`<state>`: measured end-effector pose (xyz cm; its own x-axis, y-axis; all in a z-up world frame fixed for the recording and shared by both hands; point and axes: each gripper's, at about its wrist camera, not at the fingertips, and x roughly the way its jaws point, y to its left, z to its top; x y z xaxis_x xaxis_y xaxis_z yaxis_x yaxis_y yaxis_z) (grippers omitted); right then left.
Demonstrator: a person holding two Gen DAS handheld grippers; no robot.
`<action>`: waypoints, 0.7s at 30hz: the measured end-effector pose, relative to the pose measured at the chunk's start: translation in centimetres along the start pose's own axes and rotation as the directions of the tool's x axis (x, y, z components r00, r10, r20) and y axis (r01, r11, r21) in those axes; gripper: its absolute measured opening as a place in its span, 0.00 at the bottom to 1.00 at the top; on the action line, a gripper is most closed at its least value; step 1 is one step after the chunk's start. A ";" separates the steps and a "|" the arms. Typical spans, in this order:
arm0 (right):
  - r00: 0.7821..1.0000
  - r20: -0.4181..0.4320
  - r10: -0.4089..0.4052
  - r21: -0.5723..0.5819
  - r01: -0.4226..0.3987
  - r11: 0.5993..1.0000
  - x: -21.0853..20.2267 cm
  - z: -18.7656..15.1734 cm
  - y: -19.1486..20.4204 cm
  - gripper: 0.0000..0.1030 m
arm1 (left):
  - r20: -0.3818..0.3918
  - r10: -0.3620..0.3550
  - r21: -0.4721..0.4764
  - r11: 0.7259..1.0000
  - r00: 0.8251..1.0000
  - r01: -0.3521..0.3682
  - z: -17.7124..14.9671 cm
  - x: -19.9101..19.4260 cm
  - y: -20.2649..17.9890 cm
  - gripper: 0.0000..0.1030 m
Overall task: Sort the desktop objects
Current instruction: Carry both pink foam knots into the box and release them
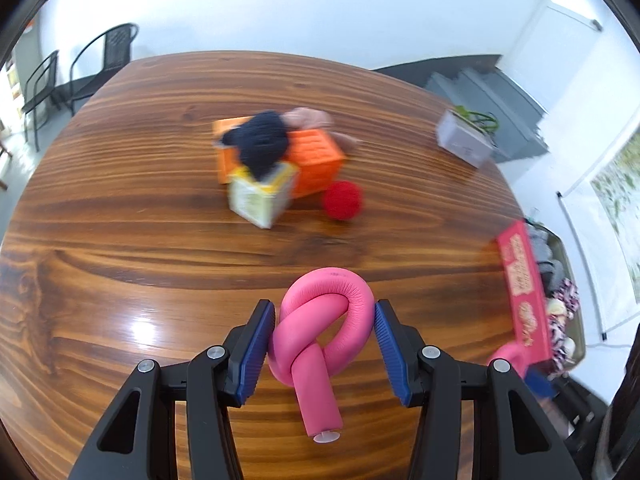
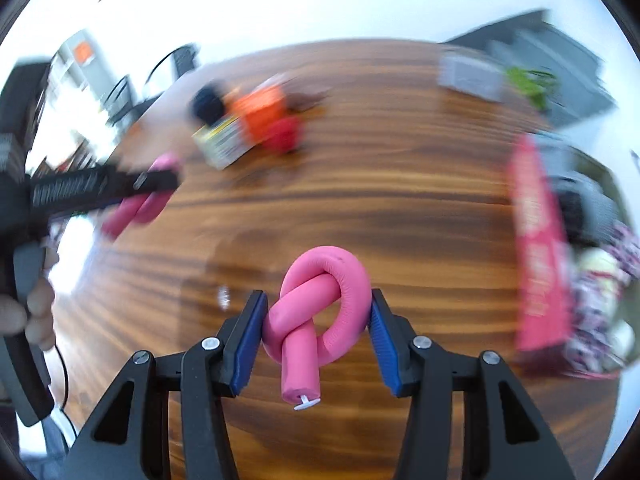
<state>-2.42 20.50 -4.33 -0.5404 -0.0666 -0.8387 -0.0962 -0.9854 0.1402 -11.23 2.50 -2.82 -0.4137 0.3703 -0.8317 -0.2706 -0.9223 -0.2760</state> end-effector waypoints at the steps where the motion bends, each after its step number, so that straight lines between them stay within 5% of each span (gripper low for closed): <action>1: 1.000 0.018 -0.024 0.036 0.023 0.999 -0.9 0.0 -1.8 0.53 | -0.001 -0.010 0.013 1.000 1.000 0.010 -0.1 0.0 -1.0 0.51; 10: 0.967 0.105 -0.231 0.264 0.197 0.944 -8.7 -2.3 -15.8 0.53 | -0.009 -0.079 0.111 0.991 0.997 0.080 -1.2 0.2 -9.8 0.51; 21: 0.965 0.131 -0.228 0.304 0.179 0.935 -8.6 -1.1 -22.7 0.53 | 0.018 -0.108 0.156 0.982 0.994 0.104 -2.8 -1.0 -16.3 0.51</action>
<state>5.35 43.29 -0.92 -0.6088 0.1804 -0.7725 -0.4414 -0.8862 0.1410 -3.91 16.88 1.17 -0.3973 0.4700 -0.7882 -0.4448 -0.8499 -0.2826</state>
